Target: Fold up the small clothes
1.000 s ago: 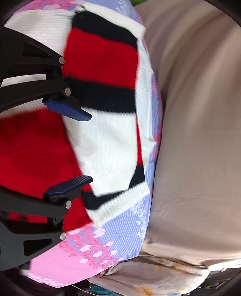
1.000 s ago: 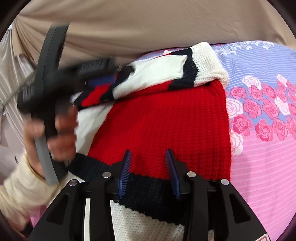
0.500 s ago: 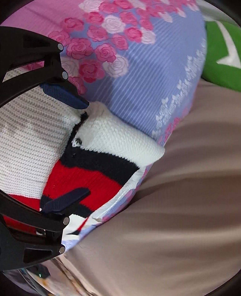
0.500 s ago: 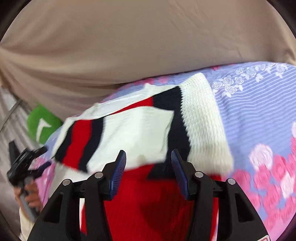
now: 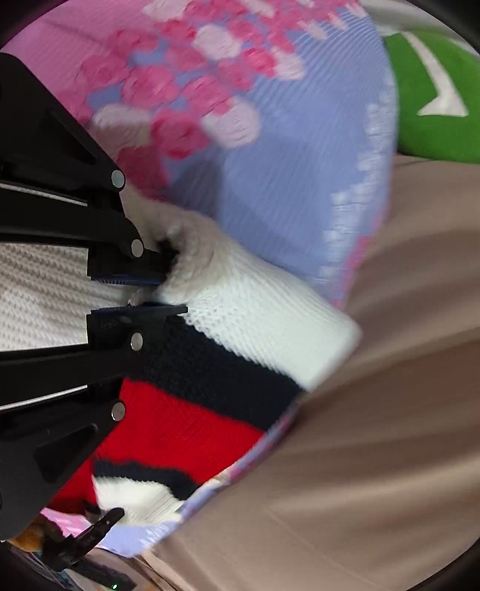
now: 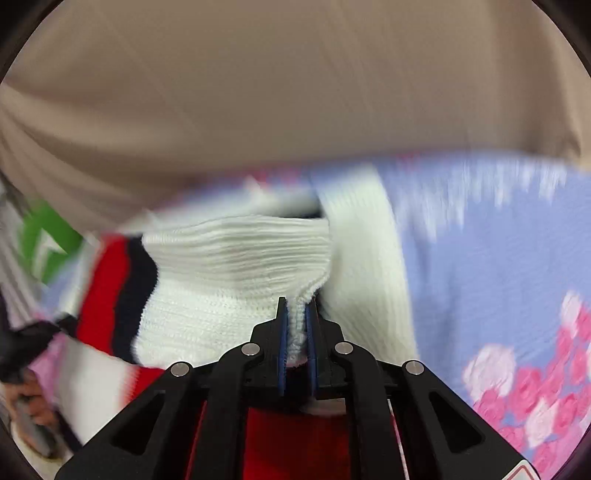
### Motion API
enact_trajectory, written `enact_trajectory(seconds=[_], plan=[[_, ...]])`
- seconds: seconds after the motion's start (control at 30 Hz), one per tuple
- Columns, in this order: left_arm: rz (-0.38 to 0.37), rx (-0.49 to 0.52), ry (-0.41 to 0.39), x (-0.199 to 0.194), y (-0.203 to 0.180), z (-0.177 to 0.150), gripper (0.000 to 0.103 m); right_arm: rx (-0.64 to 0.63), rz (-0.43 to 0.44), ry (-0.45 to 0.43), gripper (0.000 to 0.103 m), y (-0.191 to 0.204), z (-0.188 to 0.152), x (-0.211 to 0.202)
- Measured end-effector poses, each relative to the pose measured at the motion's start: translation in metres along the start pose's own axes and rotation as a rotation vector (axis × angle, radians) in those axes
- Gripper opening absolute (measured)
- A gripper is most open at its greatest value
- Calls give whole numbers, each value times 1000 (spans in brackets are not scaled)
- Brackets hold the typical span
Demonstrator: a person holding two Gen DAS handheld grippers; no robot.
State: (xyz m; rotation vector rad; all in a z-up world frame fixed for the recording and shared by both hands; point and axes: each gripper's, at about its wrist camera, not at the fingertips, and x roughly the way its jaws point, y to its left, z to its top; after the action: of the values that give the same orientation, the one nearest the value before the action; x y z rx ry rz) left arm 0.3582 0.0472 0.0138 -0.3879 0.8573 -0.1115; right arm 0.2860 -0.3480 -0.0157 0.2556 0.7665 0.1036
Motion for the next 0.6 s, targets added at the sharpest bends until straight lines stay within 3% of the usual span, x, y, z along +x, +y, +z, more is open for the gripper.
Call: enact_trajectory(seconds=[0.1, 0.13, 0.2, 0.23, 0.33, 0.4, 0.47, 0.6], plan=[[17, 33, -50, -2, -3, -8, 8, 20, 96, -116, 7, 3, 5, -37], [11, 34, -49, -3, -4, -8, 8, 14, 79, -132, 7, -1, 7, -40], [-1, 41, -47, -3, -4, -9, 9, 41, 16, -14, 7, -15, 4, -7], [2, 47, -53, -3, -3, -10, 9, 52, 31, 12, 6, -20, 0, 3], [8, 55, -59, -4, -6, -12, 10, 67, 60, -31, 8, -14, 5, -17], [5, 47, -63, -6, -6, -13, 10, 50, 2, -94, 9, -6, 4, -37], [11, 44, -69, -9, -4, -15, 10, 1, -32, -168, 19, 17, 4, -54], [6, 35, -71, -8, -2, -25, 10, -139, 166, -138, 21, 100, 12, -52]])
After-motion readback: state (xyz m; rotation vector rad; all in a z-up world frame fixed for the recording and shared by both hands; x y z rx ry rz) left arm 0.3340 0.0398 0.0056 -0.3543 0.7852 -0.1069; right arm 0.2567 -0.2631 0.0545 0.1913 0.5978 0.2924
